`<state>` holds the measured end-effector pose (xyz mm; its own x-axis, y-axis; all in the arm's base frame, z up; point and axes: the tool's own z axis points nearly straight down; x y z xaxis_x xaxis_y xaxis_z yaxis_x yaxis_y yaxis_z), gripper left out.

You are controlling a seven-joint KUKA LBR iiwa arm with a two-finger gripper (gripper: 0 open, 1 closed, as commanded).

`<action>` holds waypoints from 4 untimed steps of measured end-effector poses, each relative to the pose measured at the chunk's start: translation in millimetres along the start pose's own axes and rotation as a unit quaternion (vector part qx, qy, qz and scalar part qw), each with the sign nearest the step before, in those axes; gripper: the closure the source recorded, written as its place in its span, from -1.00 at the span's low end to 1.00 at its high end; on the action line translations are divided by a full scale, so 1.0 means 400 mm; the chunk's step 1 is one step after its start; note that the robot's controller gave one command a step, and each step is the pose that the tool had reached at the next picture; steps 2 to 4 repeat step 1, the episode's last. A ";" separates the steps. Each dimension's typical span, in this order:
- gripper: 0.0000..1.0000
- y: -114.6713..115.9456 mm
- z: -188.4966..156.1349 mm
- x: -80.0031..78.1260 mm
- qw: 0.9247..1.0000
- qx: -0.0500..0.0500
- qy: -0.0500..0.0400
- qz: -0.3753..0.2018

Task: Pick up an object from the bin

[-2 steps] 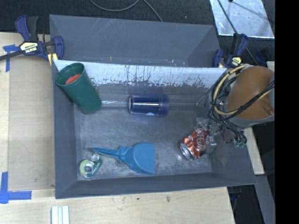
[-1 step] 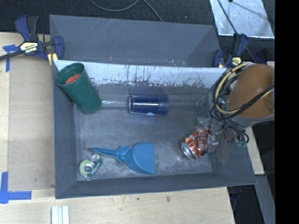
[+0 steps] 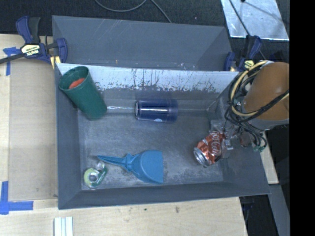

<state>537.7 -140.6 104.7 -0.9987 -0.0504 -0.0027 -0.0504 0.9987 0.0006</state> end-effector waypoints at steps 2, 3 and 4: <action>1.00 -0.001 -0.056 -0.004 1.000 0.001 -0.002 0.000; 1.00 -0.001 -0.056 -0.004 1.000 0.001 -0.002 0.000; 1.00 -0.001 -0.056 -0.004 1.000 0.001 -0.002 0.000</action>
Offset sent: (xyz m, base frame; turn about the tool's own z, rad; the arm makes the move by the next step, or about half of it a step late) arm 0.0000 -0.0002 0.0227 0.0000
